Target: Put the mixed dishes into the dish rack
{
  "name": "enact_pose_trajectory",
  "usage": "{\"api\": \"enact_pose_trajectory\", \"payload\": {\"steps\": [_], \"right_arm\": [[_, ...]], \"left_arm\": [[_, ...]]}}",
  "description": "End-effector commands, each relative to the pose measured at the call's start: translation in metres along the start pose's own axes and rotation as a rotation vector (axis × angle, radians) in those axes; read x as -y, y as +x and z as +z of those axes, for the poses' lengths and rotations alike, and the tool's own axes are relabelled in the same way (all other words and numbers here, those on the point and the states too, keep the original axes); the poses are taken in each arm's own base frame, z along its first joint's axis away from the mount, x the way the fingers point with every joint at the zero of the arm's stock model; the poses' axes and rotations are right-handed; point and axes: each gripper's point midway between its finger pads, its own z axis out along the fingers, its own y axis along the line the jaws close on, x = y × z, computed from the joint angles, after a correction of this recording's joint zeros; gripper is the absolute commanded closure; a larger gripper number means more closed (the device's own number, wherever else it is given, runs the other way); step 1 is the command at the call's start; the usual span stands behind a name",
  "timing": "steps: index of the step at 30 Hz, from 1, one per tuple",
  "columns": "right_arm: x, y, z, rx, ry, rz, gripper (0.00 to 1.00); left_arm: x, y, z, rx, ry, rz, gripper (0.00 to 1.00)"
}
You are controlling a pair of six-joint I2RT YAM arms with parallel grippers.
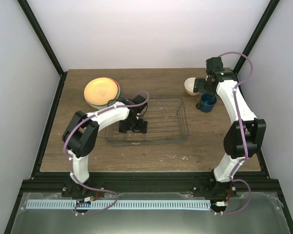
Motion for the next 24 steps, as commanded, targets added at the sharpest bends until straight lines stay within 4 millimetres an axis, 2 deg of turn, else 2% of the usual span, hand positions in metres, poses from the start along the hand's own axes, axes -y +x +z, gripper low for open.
{"api": "enact_pose_trajectory", "payload": {"steps": [1,11,19,24], "right_arm": [[-0.012,-0.017,-0.008,0.044,-0.045,-0.004,0.0],[-0.01,-0.02,-0.003,0.049,-0.028,-0.005,0.0],[-0.004,-0.021,-0.011,0.06,0.002,-0.003,0.0],[-0.002,-0.021,-0.014,0.061,0.009,0.001,0.0]], "left_arm": [[-0.005,0.026,-0.019,-0.038,-0.018,-0.028,0.0],[0.002,0.065,-0.032,-0.081,-0.012,0.044,0.0],[-0.01,0.088,-0.024,-0.119,-0.016,0.057,0.0],[-0.014,0.096,-0.024,-0.121,-0.009,0.058,0.0]]}}
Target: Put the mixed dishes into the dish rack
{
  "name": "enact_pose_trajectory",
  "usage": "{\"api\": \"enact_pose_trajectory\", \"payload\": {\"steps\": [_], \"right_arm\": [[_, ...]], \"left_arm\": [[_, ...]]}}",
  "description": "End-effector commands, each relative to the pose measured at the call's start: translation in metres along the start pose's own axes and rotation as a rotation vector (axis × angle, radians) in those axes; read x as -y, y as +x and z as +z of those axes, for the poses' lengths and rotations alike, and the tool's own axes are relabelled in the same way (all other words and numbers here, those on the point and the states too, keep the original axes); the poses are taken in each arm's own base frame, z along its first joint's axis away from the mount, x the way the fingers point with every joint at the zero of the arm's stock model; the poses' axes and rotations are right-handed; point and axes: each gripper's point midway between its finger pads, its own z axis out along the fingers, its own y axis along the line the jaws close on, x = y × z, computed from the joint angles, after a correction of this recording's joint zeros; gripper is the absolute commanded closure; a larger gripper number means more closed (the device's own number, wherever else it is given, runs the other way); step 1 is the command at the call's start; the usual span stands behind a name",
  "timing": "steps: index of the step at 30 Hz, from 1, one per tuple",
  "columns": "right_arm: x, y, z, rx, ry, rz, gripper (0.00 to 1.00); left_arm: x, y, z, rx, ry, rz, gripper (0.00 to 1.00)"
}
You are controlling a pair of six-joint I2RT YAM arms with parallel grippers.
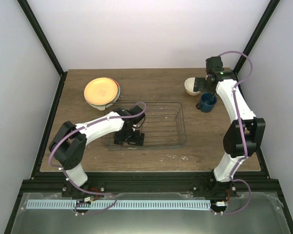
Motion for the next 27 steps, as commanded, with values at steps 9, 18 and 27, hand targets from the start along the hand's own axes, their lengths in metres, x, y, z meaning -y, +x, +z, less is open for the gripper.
{"api": "enact_pose_trajectory", "payload": {"steps": [9,18,27], "right_arm": [[0.0,-0.018,-0.021,0.054,0.012,0.01,0.0],[-0.003,-0.019,-0.017,0.051,0.014,0.002,0.0],[-0.006,-0.021,-0.011,0.046,0.012,-0.008,0.0]], "left_arm": [[-0.007,0.028,-0.004,-0.037,0.01,0.02,0.0],[-0.004,0.027,-0.015,-0.016,0.024,0.011,0.0],[-0.004,0.038,-0.016,-0.036,0.042,-0.012,0.0]]}}
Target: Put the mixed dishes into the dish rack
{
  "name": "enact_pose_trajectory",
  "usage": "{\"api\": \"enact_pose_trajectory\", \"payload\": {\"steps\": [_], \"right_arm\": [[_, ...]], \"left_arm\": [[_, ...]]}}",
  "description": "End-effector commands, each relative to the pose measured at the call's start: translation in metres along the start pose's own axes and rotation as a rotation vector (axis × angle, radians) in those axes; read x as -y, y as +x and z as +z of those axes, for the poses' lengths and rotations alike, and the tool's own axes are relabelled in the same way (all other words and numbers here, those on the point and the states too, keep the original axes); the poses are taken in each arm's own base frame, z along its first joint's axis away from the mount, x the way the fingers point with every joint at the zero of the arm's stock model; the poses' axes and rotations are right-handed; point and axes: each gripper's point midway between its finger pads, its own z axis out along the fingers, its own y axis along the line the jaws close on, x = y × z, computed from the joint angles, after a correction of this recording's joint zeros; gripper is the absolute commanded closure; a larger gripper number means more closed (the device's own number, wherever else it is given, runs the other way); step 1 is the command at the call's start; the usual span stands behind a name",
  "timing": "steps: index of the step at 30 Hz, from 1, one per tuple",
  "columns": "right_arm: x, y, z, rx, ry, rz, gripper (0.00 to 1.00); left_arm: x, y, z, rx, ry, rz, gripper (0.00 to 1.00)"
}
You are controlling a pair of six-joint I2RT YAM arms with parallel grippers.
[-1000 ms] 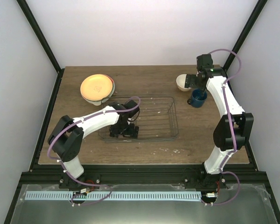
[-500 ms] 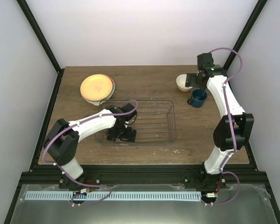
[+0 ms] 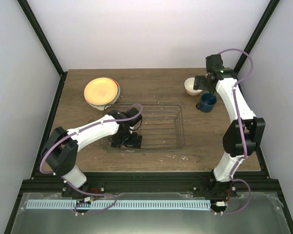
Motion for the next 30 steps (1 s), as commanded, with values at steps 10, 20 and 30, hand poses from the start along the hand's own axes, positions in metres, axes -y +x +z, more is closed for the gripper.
{"api": "enact_pose_trajectory", "payload": {"steps": [10,20,30], "right_arm": [[-0.013,-0.019,-0.002,0.034,-0.005,-0.025,0.0],[-0.017,-0.022,0.0,0.029,-0.004,-0.041,0.0],[-0.023,-0.028,0.0,0.039,-0.017,-0.052,0.0]], "left_arm": [[0.002,0.026,0.003,-0.067,0.033,-0.017,0.0],[0.0,0.032,0.002,-0.068,0.035,-0.035,0.0],[0.005,0.01,-0.04,0.005,-0.016,-0.001,0.0]]}}
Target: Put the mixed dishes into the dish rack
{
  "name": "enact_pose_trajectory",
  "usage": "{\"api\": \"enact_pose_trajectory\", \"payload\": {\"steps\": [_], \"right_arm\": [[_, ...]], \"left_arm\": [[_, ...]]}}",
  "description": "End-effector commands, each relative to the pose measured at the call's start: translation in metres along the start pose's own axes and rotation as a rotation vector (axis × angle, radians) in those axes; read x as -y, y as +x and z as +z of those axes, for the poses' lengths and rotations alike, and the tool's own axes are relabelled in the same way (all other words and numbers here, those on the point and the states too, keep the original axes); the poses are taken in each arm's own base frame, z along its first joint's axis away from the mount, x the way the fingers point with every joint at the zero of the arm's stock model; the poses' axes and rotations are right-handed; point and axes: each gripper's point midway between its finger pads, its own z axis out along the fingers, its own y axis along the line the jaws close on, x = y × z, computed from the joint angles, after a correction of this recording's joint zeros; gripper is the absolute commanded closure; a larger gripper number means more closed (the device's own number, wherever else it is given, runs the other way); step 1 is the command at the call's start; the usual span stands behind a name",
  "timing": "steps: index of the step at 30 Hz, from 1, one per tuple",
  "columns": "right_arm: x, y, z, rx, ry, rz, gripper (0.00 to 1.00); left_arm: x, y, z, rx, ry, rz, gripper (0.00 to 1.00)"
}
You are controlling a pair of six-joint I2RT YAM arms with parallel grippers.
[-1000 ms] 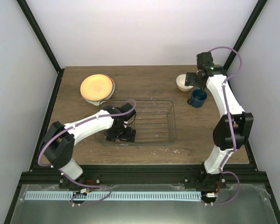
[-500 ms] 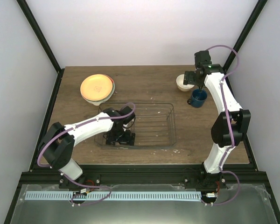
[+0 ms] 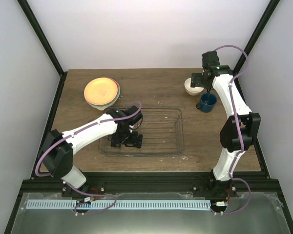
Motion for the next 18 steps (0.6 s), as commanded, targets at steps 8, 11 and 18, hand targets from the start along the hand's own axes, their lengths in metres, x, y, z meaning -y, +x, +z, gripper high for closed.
{"api": "enact_pose_trajectory", "payload": {"steps": [8,11,18], "right_arm": [[-0.008,-0.017,-0.009,0.049,-0.019,-0.021,0.0],[-0.009,-0.019,-0.011,0.058,-0.022,-0.025,0.0],[-0.024,-0.018,-0.01,0.046,-0.108,-0.049,0.0]], "left_arm": [[0.001,-0.024,-0.053,0.102,-0.076,0.033,0.0],[0.0,-0.049,-0.08,0.19,-0.081,0.033,0.0],[-0.026,-0.149,-0.149,0.482,-0.161,0.032,0.0]]}}
